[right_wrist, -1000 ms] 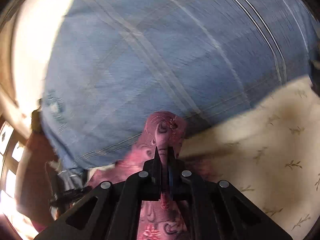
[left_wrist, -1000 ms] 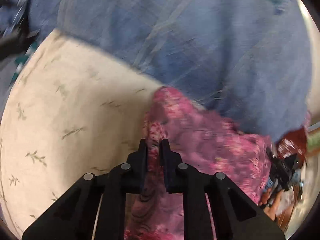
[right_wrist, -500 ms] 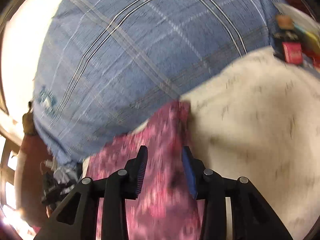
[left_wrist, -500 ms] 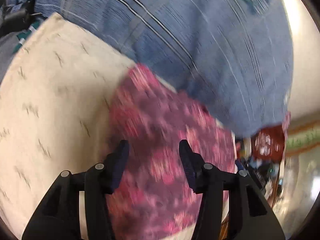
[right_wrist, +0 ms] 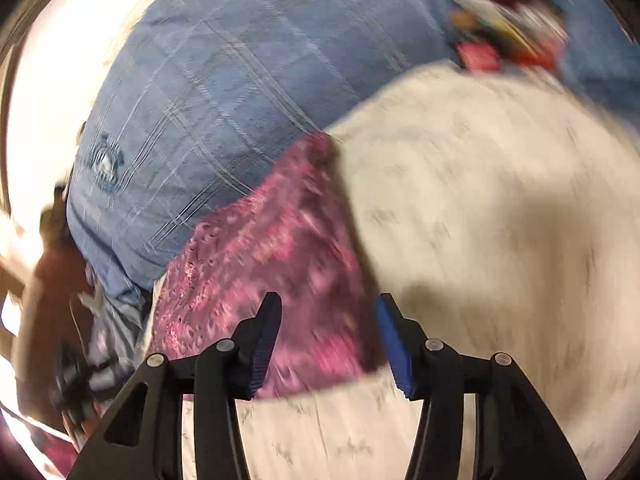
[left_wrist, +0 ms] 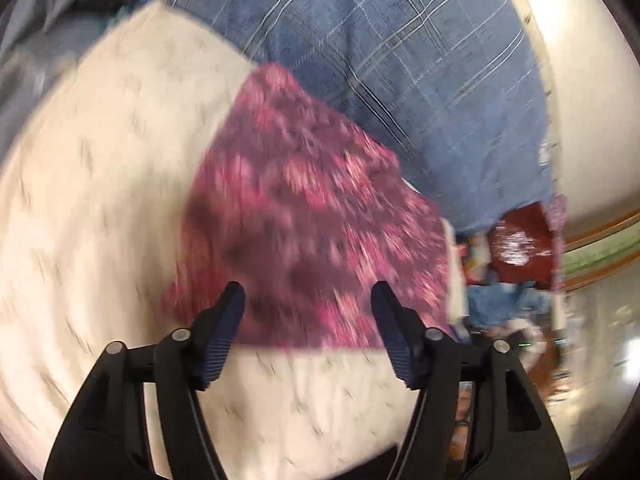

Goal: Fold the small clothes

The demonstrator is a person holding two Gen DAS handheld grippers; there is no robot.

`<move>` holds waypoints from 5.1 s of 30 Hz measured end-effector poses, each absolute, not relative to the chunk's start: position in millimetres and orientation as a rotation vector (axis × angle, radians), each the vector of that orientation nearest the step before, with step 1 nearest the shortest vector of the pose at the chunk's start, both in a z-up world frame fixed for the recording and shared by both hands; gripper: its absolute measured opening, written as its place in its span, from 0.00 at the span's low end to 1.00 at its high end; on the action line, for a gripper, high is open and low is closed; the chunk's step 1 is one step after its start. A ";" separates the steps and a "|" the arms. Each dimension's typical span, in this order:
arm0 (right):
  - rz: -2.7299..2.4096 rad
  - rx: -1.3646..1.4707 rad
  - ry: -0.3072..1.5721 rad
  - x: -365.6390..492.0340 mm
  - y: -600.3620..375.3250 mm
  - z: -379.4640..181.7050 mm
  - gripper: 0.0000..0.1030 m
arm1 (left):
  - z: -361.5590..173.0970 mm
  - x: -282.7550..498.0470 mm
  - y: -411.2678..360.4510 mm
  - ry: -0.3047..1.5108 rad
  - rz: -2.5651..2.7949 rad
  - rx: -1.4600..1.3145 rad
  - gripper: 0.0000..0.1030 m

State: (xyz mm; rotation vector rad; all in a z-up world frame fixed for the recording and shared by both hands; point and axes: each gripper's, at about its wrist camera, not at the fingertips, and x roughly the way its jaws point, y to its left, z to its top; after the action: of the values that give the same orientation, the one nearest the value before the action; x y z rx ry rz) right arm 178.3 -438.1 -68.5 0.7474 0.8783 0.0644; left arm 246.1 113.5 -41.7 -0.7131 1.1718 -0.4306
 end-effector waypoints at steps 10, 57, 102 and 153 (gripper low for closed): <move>0.223 0.971 0.790 191.9 -422.5 -95.0 0.11 | -88.1 248.7 113.6 1.213 -0.377 -0.951 0.27; 0.059 0.569 1.052 412.0 -403.1 -92.8 0.14 | -89.7 461.1 91.7 1.279 -0.374 -0.488 0.44; 0.380 0.117 0.938 285.0 -162.2 -56.3 0.69 | -32.7 324.4 102.3 1.163 -0.387 -0.426 0.56; 0.478 -0.201 0.581 224.6 -71.8 -36.4 0.07 | -15.0 397.8 36.6 1.244 -0.451 -0.338 0.07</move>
State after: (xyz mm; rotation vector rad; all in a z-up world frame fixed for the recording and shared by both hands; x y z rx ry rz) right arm 224.6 -71.8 -36.4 -0.2007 0.5811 0.4775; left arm 397.8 36.6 -15.0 -0.3380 1.2444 -0.4507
